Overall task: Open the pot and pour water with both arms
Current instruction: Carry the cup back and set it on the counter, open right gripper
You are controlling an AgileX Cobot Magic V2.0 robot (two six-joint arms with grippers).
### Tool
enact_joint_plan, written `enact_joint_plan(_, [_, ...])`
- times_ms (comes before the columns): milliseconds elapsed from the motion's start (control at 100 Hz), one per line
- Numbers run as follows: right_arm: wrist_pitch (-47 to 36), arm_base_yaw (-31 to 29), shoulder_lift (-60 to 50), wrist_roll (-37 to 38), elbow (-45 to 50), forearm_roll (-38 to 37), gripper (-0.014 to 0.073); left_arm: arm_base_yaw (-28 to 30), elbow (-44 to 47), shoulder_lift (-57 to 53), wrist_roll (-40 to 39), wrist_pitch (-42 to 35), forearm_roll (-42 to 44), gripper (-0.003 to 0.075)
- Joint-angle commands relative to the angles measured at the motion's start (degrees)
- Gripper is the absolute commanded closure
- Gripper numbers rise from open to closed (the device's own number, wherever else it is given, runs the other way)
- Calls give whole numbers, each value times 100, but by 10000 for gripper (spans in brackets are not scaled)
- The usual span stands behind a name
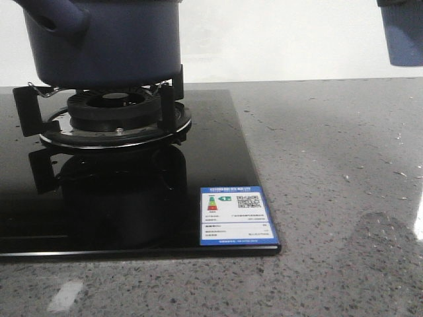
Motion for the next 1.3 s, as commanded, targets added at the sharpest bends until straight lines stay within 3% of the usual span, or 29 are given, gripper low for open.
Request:
enact_joint_plan(0, [376,-50,-102,939,-26,-872,307,-55,-197,4,-31,-9,-125,470])
enact_joint_plan(150, [918,-50,-102,1817,145,-1166,307,-55,-197,4,-31,264,-231,470])
enact_joint_plan(630, [849,-50,410,1873,137,-1484,307,-55,-197,42,-31,334,-380,470])
enact_joint_plan(940, [1106,-50,1116,2963,128,-1484,307,-55,-197,65,-31,334,-380,470])
enact_joint_plan(1290, [1301,-50,1304,3064,128,-1484,300,-55,-197,65,-31,334,-380,470])
